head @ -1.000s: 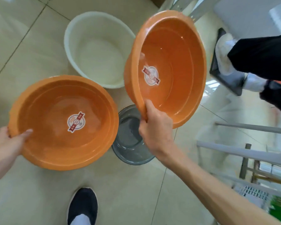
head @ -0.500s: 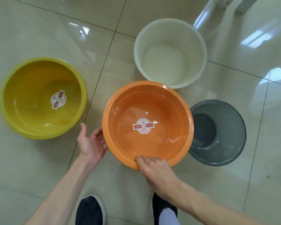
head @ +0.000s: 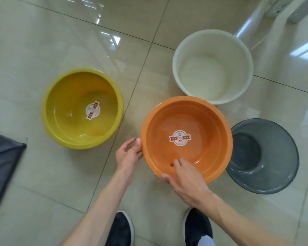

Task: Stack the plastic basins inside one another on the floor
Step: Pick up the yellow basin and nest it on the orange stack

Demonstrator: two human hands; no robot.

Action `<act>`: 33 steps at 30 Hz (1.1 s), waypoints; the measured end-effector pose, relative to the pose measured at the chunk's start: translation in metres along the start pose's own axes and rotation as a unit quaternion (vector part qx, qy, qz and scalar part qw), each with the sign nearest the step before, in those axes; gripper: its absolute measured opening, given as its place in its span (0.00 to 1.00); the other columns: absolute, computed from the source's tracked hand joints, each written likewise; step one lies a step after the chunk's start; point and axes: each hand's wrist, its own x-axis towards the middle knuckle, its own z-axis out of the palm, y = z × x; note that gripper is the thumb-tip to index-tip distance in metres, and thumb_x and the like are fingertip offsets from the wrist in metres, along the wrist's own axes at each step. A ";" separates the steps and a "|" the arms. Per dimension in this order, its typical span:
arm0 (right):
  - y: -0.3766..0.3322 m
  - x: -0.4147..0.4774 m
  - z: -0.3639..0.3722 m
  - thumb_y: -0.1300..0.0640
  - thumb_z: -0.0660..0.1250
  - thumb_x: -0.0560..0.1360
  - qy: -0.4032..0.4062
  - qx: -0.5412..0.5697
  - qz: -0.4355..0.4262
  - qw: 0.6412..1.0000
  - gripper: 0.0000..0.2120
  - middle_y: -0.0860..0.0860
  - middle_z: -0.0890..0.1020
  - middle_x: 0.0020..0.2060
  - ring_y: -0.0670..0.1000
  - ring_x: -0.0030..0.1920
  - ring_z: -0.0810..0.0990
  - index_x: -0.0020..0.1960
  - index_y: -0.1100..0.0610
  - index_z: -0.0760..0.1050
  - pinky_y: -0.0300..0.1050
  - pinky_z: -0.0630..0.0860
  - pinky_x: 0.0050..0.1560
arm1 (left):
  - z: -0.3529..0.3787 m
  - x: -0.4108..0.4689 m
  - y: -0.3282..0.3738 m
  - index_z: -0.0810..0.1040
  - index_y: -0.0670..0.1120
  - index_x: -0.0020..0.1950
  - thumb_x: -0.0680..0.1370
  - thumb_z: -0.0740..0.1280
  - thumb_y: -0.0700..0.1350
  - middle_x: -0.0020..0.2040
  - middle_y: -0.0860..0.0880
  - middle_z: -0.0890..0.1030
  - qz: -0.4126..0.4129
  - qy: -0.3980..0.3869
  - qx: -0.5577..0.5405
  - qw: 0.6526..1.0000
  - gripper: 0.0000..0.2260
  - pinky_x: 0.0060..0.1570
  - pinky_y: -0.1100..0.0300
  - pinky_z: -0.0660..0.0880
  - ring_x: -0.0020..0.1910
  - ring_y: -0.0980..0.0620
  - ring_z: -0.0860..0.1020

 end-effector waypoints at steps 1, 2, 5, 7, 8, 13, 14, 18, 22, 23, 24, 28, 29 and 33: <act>-0.011 0.005 -0.006 0.36 0.48 0.78 0.079 0.023 -0.002 0.997 0.26 0.52 0.76 0.48 0.57 0.49 0.78 0.54 0.55 0.72 0.50 0.76 0.48 | -0.010 0.003 0.005 0.76 0.39 0.64 0.78 0.71 0.44 0.57 0.41 0.81 0.002 0.024 -0.020 1.000 0.17 0.45 0.58 0.81 0.44 0.52 0.82; -0.023 0.014 -0.013 0.45 0.53 0.79 0.141 0.058 -0.010 0.988 0.16 0.53 0.76 0.45 0.57 0.46 0.79 0.51 0.56 0.72 0.50 0.76 0.45 | -0.022 0.006 0.012 0.76 0.40 0.60 0.78 0.70 0.47 0.56 0.42 0.82 0.005 0.060 -0.042 0.997 0.15 0.42 0.58 0.80 0.43 0.51 0.81; -0.073 0.056 -0.041 0.60 0.60 0.78 0.184 0.152 -0.049 0.970 0.07 0.55 0.77 0.50 0.57 0.51 0.78 0.55 0.59 0.72 0.52 0.76 0.50 | -0.062 0.019 0.036 0.73 0.42 0.57 0.77 0.70 0.51 0.46 0.45 0.81 0.043 0.219 -0.084 0.971 0.16 0.35 0.56 0.78 0.37 0.50 0.80; -0.105 0.091 -0.055 0.60 0.62 0.78 0.181 0.161 -0.055 0.969 0.14 0.57 0.76 0.57 0.56 0.58 0.77 0.63 0.60 0.70 0.52 0.75 0.57 | -0.091 0.029 0.051 0.71 0.42 0.61 0.75 0.71 0.54 0.46 0.48 0.79 0.079 0.312 -0.072 0.944 0.22 0.45 0.52 0.79 0.45 0.45 0.80; -0.120 0.110 -0.058 0.60 0.62 0.78 0.180 0.151 -0.051 0.971 0.18 0.57 0.75 0.61 0.56 0.61 0.75 0.67 0.60 0.67 0.50 0.74 0.59 | -0.106 0.036 0.057 0.70 0.42 0.63 0.74 0.72 0.55 0.50 0.47 0.78 0.094 0.340 -0.054 0.934 0.25 0.50 0.53 0.76 0.51 0.45 0.79; -0.174 0.198 -0.053 0.64 0.59 0.78 0.174 0.127 0.067 0.974 0.25 0.63 0.70 0.66 0.63 0.66 0.70 0.72 0.65 0.58 0.53 0.68 0.63 | -0.163 0.093 0.096 0.65 0.43 0.74 0.76 0.69 0.54 0.68 0.43 0.75 0.097 0.335 0.046 0.936 0.30 0.67 0.53 0.68 0.70 0.44 0.71; -0.179 0.211 -0.052 0.64 0.59 0.78 0.170 0.134 0.093 0.972 0.23 0.63 0.71 0.65 0.64 0.65 0.71 0.71 0.66 0.59 0.54 0.69 0.62 | -0.170 0.104 0.100 0.66 0.44 0.75 0.76 0.70 0.52 0.68 0.43 0.76 0.090 0.319 0.055 0.942 0.29 0.68 0.51 0.69 0.70 0.43 0.71; -0.181 0.236 -0.040 0.68 0.59 0.77 0.160 0.115 0.137 0.971 0.20 0.63 0.75 0.61 0.64 0.61 0.76 0.68 0.66 0.64 0.54 0.73 0.57 | -0.181 0.129 0.098 0.81 0.45 0.61 0.73 0.64 0.39 0.59 0.42 0.82 0.083 0.305 0.092 0.944 0.17 0.58 0.48 0.79 0.56 0.40 0.81; -0.179 0.231 -0.044 0.69 0.59 0.76 0.168 0.126 0.138 0.968 0.17 0.61 0.77 0.52 0.62 0.54 0.78 0.64 0.65 0.69 0.49 0.72 0.47 | -0.177 0.122 0.094 0.81 0.45 0.51 0.71 0.60 0.36 0.52 0.44 0.83 0.085 0.317 0.089 0.941 0.14 0.53 0.50 0.81 0.50 0.40 0.82; -0.179 0.224 -0.051 0.69 0.58 0.75 0.169 0.141 0.131 0.967 0.16 0.59 0.75 0.47 0.61 0.49 0.77 0.62 0.65 0.70 0.47 0.71 0.44 | -0.174 0.113 0.095 0.80 0.45 0.48 0.70 0.60 0.35 0.49 0.43 0.83 0.101 0.324 0.093 0.936 0.13 0.51 0.54 0.81 0.50 0.40 0.82; -0.178 0.215 -0.060 0.70 0.58 0.74 0.181 0.157 0.112 0.964 0.15 0.57 0.74 0.44 0.58 0.44 0.75 0.60 0.64 0.72 0.47 0.71 0.42 | -0.173 0.104 0.097 0.80 0.45 0.47 0.70 0.60 0.35 0.48 0.42 0.83 0.127 0.339 0.105 0.926 0.12 0.47 0.57 0.79 0.50 0.40 0.82; -0.154 0.142 -0.099 0.68 0.59 0.72 0.297 0.219 0.018 0.929 0.17 0.57 0.80 0.42 0.50 0.40 0.72 0.60 0.65 0.74 0.42 0.70 0.41 | -0.183 0.068 0.097 0.81 0.50 0.53 0.74 0.63 0.44 0.50 0.52 0.84 0.260 0.279 0.088 0.920 0.11 0.50 0.60 0.79 0.45 0.57 0.82; -0.142 0.116 -0.108 0.66 0.60 0.73 0.319 0.231 0.020 0.919 0.20 0.57 0.80 0.43 0.48 0.41 0.71 0.64 0.64 0.73 0.38 0.67 0.44 | -0.194 0.074 0.082 0.80 0.52 0.56 0.76 0.63 0.52 0.54 0.56 0.84 0.264 0.229 0.086 0.933 0.12 0.54 0.60 0.79 0.48 0.62 0.82; -0.078 0.004 -0.123 0.62 0.63 0.78 0.361 0.292 0.105 0.879 0.25 0.47 0.73 0.41 0.44 0.37 0.70 0.75 0.56 0.65 0.38 0.70 0.45 | -0.139 -0.003 0.038 0.73 0.70 0.64 0.75 0.62 0.69 0.58 0.66 0.82 0.230 0.202 0.114 0.945 0.18 0.57 0.58 0.80 0.53 0.67 0.82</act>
